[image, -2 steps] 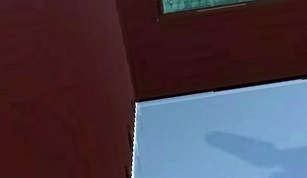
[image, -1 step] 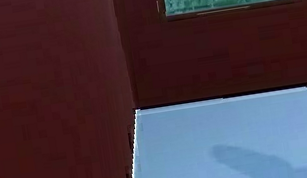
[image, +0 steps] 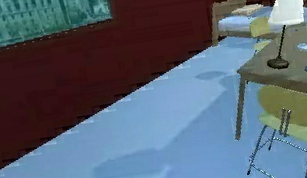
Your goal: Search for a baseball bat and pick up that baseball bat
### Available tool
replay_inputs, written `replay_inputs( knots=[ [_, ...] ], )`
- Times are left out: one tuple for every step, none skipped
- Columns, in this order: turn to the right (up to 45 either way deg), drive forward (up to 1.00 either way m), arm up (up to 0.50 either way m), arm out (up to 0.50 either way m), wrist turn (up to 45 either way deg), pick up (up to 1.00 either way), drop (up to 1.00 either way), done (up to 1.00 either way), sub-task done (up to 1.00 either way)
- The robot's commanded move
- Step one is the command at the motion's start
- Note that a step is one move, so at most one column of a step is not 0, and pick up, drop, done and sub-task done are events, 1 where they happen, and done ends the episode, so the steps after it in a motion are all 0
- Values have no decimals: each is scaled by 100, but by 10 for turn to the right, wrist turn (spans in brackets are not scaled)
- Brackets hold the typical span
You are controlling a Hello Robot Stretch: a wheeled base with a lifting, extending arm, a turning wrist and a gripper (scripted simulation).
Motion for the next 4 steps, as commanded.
replay_inputs(
  knots=[
    [450, 0, 0, 0, 0, 0, 0, 0, 0],
    [0, 30, 0, 0, 0, 0, 0, 0, 0],
    [-450, 0, 0, 0, 0, 0, 0, 0, 0],
    [-270, 0, 0, 0, 0, 0, 0, 0, 0]
  ],
)
